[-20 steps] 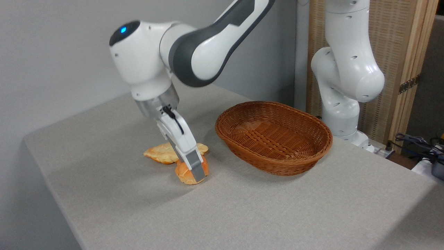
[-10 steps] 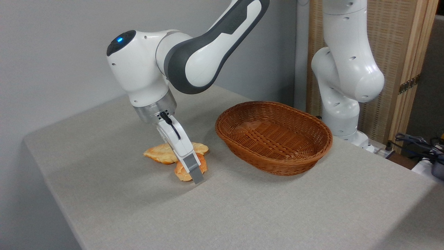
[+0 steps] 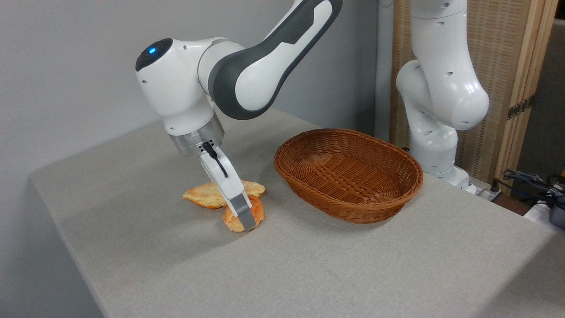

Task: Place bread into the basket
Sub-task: 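Close the gripper around the orange bread roll, then lift the roll and carry it over the wicker basket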

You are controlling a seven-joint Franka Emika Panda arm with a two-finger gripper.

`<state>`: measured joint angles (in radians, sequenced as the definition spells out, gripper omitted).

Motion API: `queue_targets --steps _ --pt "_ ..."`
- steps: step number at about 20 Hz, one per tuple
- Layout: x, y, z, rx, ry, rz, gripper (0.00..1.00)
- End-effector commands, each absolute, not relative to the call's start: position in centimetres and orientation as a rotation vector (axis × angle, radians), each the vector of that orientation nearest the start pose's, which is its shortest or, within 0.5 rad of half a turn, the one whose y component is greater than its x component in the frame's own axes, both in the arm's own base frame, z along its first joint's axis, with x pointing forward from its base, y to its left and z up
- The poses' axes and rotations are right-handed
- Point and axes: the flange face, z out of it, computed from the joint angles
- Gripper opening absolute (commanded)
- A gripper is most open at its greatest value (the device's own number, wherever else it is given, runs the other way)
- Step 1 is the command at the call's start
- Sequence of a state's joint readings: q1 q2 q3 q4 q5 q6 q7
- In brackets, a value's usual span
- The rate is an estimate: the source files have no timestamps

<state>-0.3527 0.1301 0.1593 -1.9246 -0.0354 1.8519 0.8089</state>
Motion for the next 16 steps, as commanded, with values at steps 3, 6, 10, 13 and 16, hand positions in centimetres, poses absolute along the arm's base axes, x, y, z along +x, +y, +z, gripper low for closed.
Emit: queue_targets --steps 3,6,10,13,16 --pt "55.1 -11.4 41.0 -2.82 1.545 0.332 0.22" --pt "55.0 -10.4 43.5 -2.832 1.523 0.26 0.24" --pt "54.4 -9.8 48.4 -2.831 1.512 0.131 0.26" --pt "53.0 -9.9 51.4 -2.833 1.539 0.143 0.27" --pt "50.1 -10.4 53.6 -2.881 1.582 0.226 0.28"
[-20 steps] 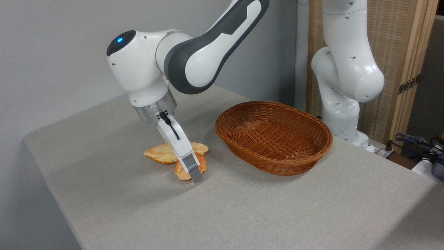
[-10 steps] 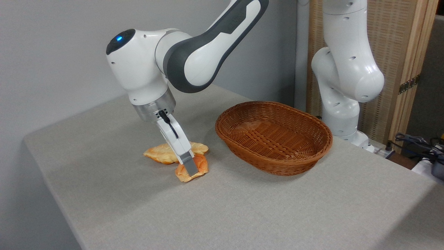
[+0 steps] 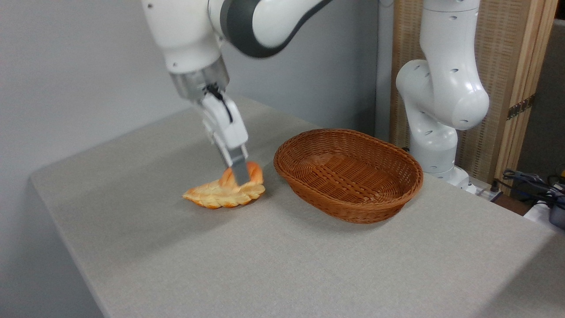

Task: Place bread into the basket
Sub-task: 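Lift the roll and carry it over the wicker basket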

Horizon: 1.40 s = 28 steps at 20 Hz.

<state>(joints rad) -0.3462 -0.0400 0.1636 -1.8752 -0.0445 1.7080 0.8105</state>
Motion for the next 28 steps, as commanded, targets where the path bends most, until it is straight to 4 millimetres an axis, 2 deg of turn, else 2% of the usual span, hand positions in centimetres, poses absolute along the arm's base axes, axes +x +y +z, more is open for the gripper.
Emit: queue_targets --steps 1,4,5,6,8,11,16,25,27,28 --pt "49.2 -10.3 54.0 -2.893 1.591 0.282 0.3" --pt "47.2 -10.1 53.9 -2.924 1.561 0.474 0.42" --pt "46.5 -10.0 53.3 -2.932 1.545 0.556 0.56" --pt "45.9 -10.0 52.5 -2.929 1.546 0.635 0.75" --pt "44.9 -10.0 51.1 -2.922 1.55 0.743 0.99" --pt "44.3 -10.2 49.4 -2.903 1.575 0.819 1.0" --pt "44.9 -11.0 48.0 -2.887 1.582 0.812 1.0" --pt "45.1 -12.4 47.1 -2.842 1.625 0.819 1.0" --pt "45.7 -12.5 47.9 -2.844 1.617 0.753 1.0" --pt "46.3 -12.7 48.9 -2.846 1.616 0.688 1.0"
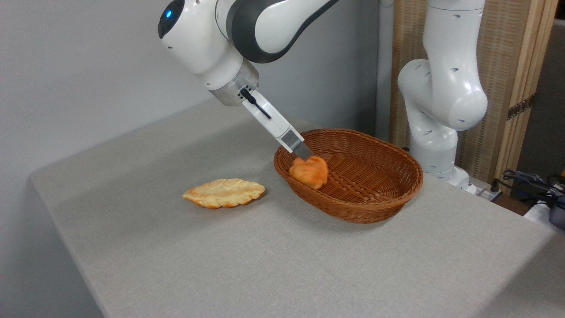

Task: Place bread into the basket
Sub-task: 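Open the gripper to release the roll into the basket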

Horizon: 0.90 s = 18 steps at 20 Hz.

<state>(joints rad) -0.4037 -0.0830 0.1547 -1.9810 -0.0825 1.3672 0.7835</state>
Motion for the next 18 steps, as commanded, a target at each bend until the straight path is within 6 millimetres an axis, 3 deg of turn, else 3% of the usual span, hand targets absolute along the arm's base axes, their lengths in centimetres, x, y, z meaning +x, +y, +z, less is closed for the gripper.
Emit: queue_targets --steps 1,4,7,18 --pt "47.1 -12.7 50.3 -2.848 1.62 0.62 1.0" --pt "50.2 -12.2 54.7 -2.866 1.575 0.3 1.0" --pt "52.3 -12.0 57.7 -2.798 1.53 0.032 1.0" --pt "52.7 -12.2 58.2 -2.794 1.525 -0.027 1.0"
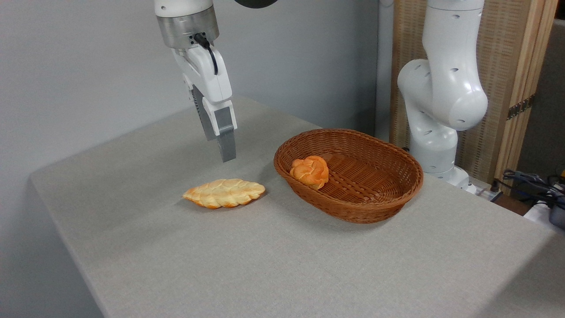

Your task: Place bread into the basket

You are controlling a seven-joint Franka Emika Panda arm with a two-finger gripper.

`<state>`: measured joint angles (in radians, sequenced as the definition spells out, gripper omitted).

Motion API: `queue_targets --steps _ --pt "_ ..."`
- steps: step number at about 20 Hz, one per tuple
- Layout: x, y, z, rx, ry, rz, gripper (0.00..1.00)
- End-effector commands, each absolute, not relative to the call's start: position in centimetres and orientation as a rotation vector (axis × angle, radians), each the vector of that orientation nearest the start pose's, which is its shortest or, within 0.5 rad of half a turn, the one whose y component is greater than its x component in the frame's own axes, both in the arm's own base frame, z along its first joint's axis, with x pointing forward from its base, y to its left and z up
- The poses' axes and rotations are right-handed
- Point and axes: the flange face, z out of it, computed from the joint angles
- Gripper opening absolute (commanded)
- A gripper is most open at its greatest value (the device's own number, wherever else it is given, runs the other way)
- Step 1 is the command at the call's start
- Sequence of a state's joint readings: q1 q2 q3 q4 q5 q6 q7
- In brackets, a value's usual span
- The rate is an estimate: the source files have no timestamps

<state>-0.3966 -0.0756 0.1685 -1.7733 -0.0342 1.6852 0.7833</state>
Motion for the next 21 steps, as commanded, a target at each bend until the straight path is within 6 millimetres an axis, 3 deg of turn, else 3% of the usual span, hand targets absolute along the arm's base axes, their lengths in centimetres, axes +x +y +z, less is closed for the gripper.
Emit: queue_targets --steps 1,4,11,16,19,21 --pt "52.8 -12.2 58.1 -2.795 1.525 -0.03 1.0" --pt "53.3 -12.5 57.2 -2.795 1.527 -0.008 1.0" --pt "52.5 -13.9 61.5 -2.892 1.484 -0.155 1.0" --pt "52.9 -13.1 62.0 -2.882 1.469 -0.179 1.0" --pt "51.9 -13.1 64.3 -2.875 1.469 -0.232 1.0" --pt "52.2 -13.1 63.8 -2.874 1.475 -0.218 1.0"
